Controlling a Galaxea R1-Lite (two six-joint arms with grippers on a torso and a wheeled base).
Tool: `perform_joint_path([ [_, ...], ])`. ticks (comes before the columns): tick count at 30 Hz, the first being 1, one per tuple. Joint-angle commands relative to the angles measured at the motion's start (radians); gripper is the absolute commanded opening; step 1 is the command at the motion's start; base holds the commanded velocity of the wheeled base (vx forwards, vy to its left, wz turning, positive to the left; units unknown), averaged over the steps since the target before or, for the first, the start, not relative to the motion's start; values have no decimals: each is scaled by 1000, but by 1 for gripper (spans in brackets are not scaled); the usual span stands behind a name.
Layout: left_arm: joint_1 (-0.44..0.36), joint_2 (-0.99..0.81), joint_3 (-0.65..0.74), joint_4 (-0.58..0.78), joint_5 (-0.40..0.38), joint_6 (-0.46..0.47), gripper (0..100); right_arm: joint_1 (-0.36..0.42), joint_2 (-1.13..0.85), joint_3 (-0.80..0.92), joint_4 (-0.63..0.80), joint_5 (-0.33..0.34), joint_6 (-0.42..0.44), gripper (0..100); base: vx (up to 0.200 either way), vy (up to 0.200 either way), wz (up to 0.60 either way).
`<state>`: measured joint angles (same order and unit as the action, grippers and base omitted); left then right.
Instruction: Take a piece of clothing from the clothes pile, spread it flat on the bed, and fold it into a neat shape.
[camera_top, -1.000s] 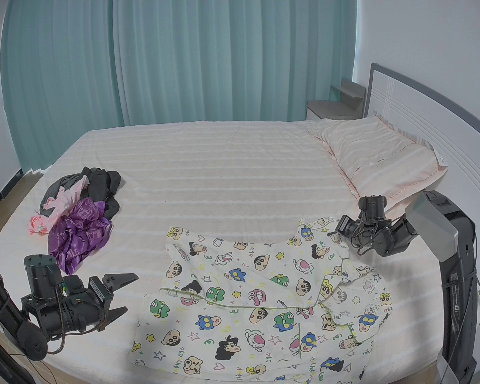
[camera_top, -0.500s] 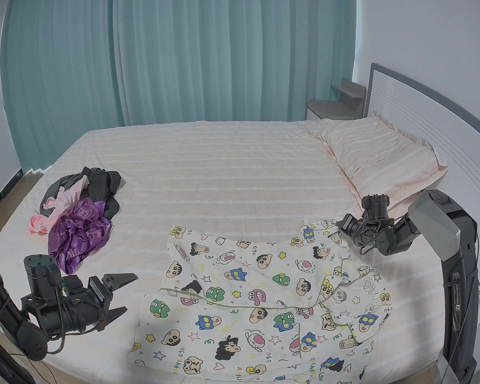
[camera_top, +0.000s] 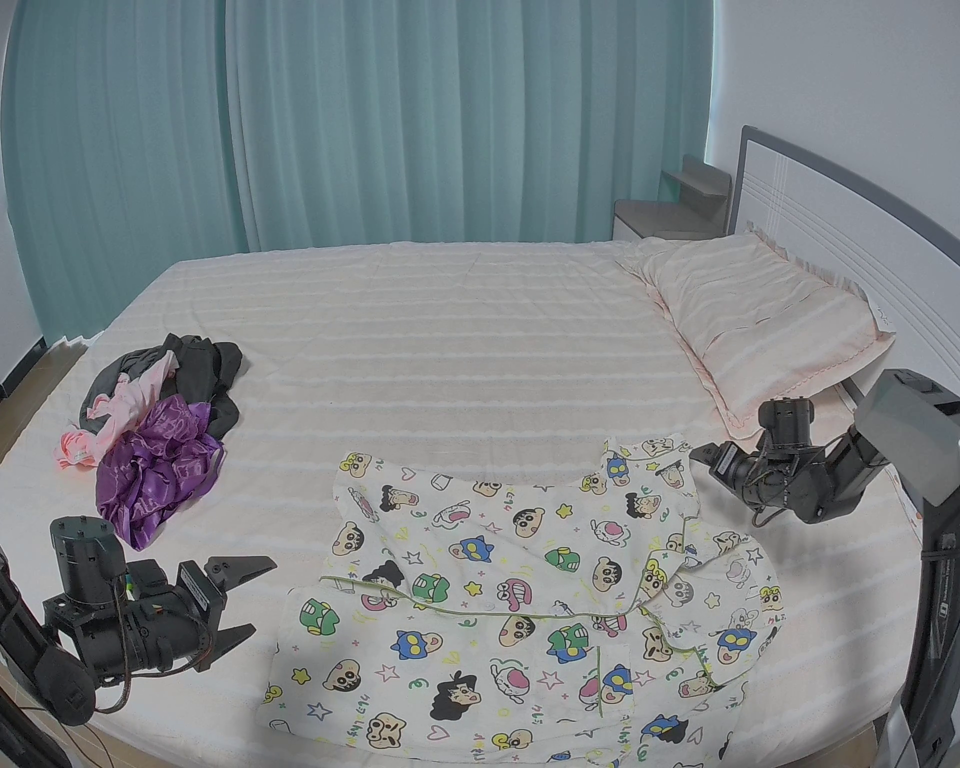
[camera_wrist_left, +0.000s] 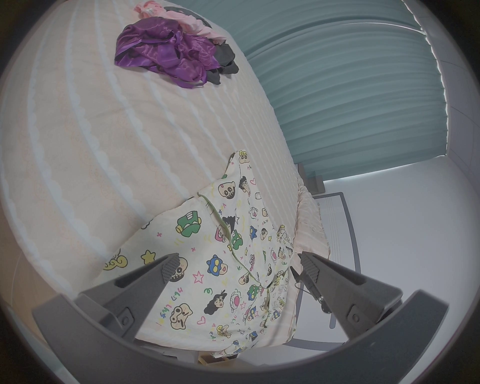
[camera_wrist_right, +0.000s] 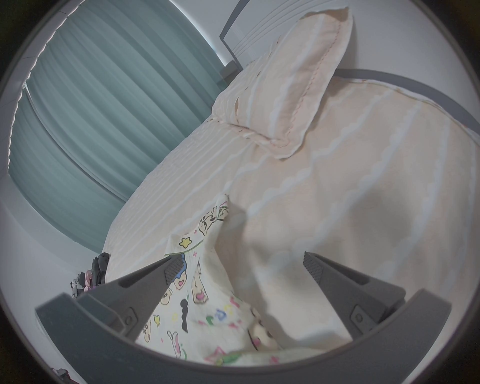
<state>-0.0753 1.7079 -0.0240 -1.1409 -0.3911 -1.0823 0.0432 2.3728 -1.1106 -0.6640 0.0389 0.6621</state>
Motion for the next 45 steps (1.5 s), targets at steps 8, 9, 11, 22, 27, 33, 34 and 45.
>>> perform_joint_path([
  [8,-1,6,23,1,-8,-56,100,-55,-330,519,-226,7,-42,100,-200,0,0],
  [9,-1,6,23,1,-9,-60,100,-55,-334,555,-246,7,-42,100,-200,0,0],
  [11,-3,6,23,3,-9,-62,100,-52,-336,598,-272,7,-41,100,-200,0,0],
  [22,-6,6,23,39,-8,-56,100,3,-336,908,-526,13,-33,100,-200,0,0],
  [27,-57,-2,23,90,20,-51,100,76,-283,1000,-595,19,-29,100,-160,0,0],
  [33,-138,36,21,121,133,-48,100,165,-167,1072,-799,13,34,100,0,0,0],
  [34,-146,45,21,119,150,-48,100,173,-156,1081,-824,13,47,100,0,0,0],
  [45,-196,319,-22,-23,328,-44,100,205,-161,1111,-902,21,122,100,0,0,0],
])
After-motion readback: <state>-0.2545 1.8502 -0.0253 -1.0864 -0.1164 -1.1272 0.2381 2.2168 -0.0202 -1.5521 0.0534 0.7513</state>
